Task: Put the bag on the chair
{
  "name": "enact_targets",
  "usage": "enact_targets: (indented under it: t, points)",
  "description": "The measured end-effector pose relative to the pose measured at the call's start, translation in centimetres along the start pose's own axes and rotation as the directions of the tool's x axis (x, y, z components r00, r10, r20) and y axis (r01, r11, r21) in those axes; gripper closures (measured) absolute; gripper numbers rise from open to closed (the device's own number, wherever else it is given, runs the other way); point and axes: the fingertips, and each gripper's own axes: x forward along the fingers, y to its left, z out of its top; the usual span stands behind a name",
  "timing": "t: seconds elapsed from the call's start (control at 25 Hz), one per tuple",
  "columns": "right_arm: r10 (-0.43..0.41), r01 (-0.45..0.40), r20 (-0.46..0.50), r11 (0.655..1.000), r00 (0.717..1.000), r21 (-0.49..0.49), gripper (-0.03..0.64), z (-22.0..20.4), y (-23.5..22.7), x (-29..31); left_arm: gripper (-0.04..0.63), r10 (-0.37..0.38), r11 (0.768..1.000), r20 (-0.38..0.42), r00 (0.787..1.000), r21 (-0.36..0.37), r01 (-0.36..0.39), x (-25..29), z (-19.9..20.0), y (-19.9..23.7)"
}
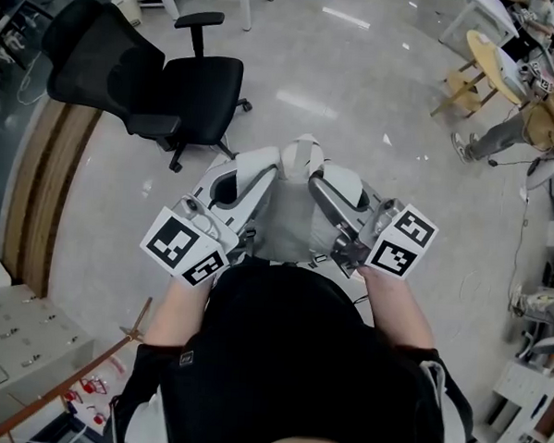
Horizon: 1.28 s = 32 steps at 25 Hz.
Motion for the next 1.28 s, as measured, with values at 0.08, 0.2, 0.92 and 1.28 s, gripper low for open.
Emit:
enact_targets:
  t: [0.08,0.2,0.92,1.28]
  points:
    - [-0.003,0.003,0.001,1.000,1.000,0.007,0.566,0.5,-1.1,2.1,0.543,-0.005,1.000,0.000,1.000,0.002,0.005,0.2,0.4,2.4]
    - [-0.008,0.008,0.002,1.000,1.000,0.018,0.566,1.2,-2.5,5.1,0.545,-0.009,1.000,0.003,1.000,0.013,0.009,0.5,1.1,5.4]
    - [0.033,-0.033,0.008,0.999,0.999,0.002,0.566,4.5,-3.8,15.2,0.543,0.015,0.996,0.071,0.997,0.091,-0.022,-0.8,6.2,15.5]
    - [0.068,-0.065,-0.050,0.996,0.996,0.068,0.566,5.2,-10.4,18.0,0.545,0.103,0.995,0.019,0.995,0.005,-0.103,3.4,4.1,21.0]
